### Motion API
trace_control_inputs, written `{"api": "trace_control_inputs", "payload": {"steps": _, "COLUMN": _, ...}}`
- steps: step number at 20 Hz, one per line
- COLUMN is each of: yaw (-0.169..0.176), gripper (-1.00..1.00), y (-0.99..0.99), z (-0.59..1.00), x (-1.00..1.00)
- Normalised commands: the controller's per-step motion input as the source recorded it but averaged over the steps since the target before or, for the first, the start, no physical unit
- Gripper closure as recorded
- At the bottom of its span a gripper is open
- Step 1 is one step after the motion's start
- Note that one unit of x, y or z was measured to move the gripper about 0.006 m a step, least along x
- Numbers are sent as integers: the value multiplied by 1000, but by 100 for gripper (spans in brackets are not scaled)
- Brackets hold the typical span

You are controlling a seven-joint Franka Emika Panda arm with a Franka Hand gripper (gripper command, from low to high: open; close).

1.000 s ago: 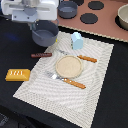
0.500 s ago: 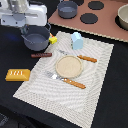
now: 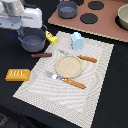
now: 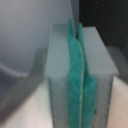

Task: Interact with the objects in diverse but meaningful ways.

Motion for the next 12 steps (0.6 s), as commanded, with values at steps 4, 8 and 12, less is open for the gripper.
{"api": "trace_control_inputs", "payload": {"steps": 4, "yaw": 16, "gripper": 100, "y": 27, "z": -192, "x": -266}}
{"api": "trace_control_inputs", "payload": {"steps": 8, "yaw": 3, "gripper": -100, "y": 28, "z": 179, "x": -132}}
{"api": "trace_control_inputs", "payload": {"steps": 12, "yaw": -1, "gripper": -100, "y": 0, "z": 603, "x": -144}}
